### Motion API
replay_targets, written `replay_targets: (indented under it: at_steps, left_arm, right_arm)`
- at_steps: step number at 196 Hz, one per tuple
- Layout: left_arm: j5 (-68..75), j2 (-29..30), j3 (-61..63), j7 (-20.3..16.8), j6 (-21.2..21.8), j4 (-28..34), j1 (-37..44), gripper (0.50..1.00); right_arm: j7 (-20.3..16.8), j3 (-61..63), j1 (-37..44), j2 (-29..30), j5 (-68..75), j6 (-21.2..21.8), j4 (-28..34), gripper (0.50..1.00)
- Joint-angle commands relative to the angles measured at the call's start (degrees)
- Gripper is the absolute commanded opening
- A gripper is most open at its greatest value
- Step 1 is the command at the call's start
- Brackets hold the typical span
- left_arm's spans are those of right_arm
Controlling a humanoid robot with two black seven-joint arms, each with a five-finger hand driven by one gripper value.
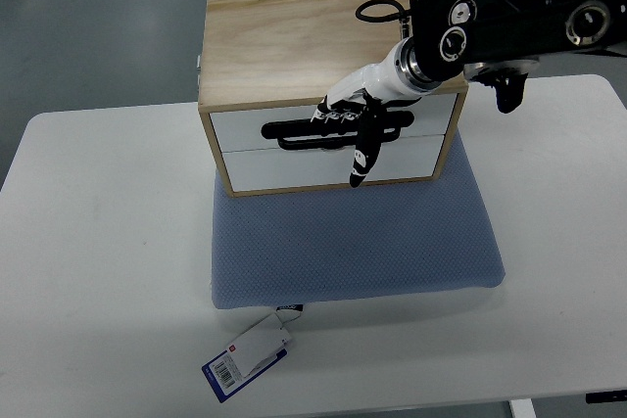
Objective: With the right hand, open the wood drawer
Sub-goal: 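Hook the right hand's fingers around the upper drawer's black handle, then pull the upper drawer toward the robot with the right hand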
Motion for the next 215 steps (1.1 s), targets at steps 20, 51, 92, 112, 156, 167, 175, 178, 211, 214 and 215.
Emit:
replay_targets:
  at_steps: [20, 51, 92, 112, 156, 167, 175, 178, 211, 214, 215]
  left_arm:
    - [0.00, 0.00, 0.00, 0.01, 0.02, 0.00, -0.02, 1.000]
    - [0.00, 0.00, 0.00, 0.01, 0.02, 0.00, 0.06, 1.000]
    - [0.00, 0.00, 0.00, 0.01, 0.02, 0.00, -0.02, 1.000]
    - [0.00, 0.00, 0.00, 0.01, 0.02, 0.00, -0.02, 1.000]
    - [0.00, 0.00, 0.00, 0.01, 0.02, 0.00, -0.02, 1.000]
    - [0.00, 0.00, 0.00, 0.01, 0.02, 0.00, 0.06, 1.000]
    - [0.00, 0.00, 0.00, 0.01, 0.02, 0.00, 0.06, 1.000]
    - [0.00, 0.00, 0.00, 0.01, 0.02, 0.00, -0.02, 1.000]
    - [0.00, 0.00, 0.00, 0.01, 0.02, 0.00, -0.02, 1.000]
    - [0.00, 0.00, 0.00, 0.01, 0.02, 0.00, -0.02, 1.000]
    - [0.00, 0.00, 0.00, 0.01, 0.02, 0.00, -0.02, 1.000]
  right_arm:
    - [0.00, -0.28, 0.06, 0.09, -0.03, 0.09, 0.00, 0.917]
    - [0.00, -0.37, 0.06, 0.00, -0.03, 0.71, 0.00, 0.917]
    - [0.00, -0.72, 0.06, -0.17, -0.03, 1.85, 0.44, 0.921]
    - [0.09, -0.89, 0.23, -0.17, -0.03, 3.17, 0.70, 0.921]
    - [0.09, -1.16, 1.20, -0.87, -0.03, 7.30, 1.41, 0.921]
    - [0.18, -1.16, 1.29, -1.05, -0.03, 8.00, 1.76, 0.921]
    - [0.18, -1.16, 1.37, -1.22, -0.03, 8.44, 2.11, 0.921]
    - [0.18, -1.16, 1.38, -1.31, -0.03, 8.44, 2.20, 0.921]
    - [0.18, -1.25, 2.78, -1.84, -0.03, 11.43, 3.08, 0.921]
    - [0.18, -1.25, 2.96, -2.02, -0.03, 11.96, 3.08, 0.924]
    - [0.18, -1.25, 2.96, -2.02, -0.03, 11.96, 3.08, 0.924]
